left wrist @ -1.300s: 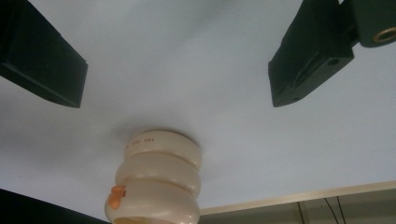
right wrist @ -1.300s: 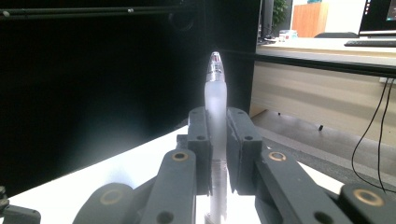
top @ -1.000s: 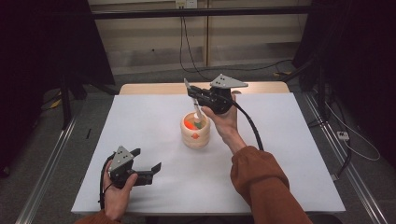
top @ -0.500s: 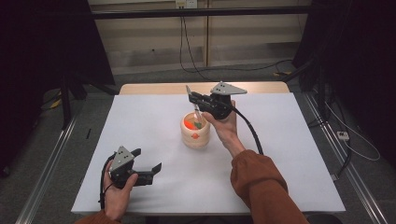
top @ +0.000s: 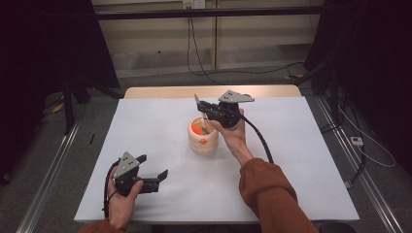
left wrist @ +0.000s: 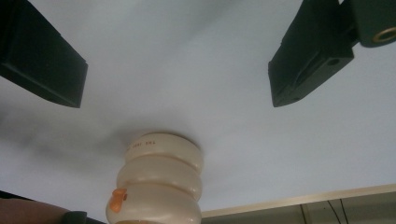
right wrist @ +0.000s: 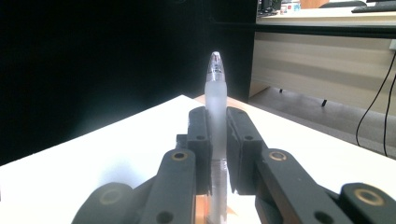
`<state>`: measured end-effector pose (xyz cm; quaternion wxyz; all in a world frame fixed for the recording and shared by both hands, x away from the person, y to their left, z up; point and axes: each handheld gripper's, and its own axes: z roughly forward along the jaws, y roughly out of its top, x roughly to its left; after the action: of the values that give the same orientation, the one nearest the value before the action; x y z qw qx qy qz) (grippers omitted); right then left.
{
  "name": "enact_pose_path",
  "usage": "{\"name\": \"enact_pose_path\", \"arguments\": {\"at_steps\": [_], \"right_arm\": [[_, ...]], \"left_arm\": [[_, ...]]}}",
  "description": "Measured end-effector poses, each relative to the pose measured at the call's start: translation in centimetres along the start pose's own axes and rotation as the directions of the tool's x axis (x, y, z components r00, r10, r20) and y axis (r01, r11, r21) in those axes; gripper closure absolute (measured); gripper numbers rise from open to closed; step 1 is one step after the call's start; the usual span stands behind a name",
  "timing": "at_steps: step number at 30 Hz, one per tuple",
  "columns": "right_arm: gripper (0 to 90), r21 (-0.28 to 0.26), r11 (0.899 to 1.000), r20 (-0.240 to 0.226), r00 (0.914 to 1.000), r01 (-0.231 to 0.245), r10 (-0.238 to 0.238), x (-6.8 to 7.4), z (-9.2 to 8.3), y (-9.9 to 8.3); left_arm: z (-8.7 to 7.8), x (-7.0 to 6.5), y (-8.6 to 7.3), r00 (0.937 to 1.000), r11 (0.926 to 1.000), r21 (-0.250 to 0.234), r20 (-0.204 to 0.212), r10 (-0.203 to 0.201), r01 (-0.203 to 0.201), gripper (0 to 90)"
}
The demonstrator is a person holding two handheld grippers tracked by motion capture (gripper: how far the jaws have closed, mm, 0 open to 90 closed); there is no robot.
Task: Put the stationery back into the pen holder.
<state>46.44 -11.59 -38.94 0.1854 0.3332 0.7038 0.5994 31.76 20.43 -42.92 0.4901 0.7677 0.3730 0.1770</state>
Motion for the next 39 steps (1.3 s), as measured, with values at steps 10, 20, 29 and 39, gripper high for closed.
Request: {"name": "enact_pose_path", "arguments": {"at_steps": [10,20,29,39], "right_arm": [[80.8,0.033,0.999,-0.006,1.0,0.007,-0.007,0.1,-0.5,-1.4],[80.6,0.046,0.999,-0.013,0.9999,0.011,-0.01,0.2,-1.1,-2.1],[80.5,0.05,0.999,-0.015,0.9997,0.022,-0.021,0.5,-1.5,-2.0],[80.4,0.062,0.997,-0.006,0.9991,0.043,-0.042,0.5,-1.9,-1.6]], "left_arm": [[0.0,0.0,0.0,1.0,1.0,0.002,0.001,0.003,-0.003,4.5],[0.1,0.0,0.0,1.0,1.0,0.005,0.0,-0.001,0.001,4.5],[0.1,0.0,0.0,1.0,1.0,0.005,-0.002,-0.001,0.001,4.5],[0.1,0.0,0.0,1.0,1.0,0.006,-0.001,0.002,-0.002,4.5]]}}
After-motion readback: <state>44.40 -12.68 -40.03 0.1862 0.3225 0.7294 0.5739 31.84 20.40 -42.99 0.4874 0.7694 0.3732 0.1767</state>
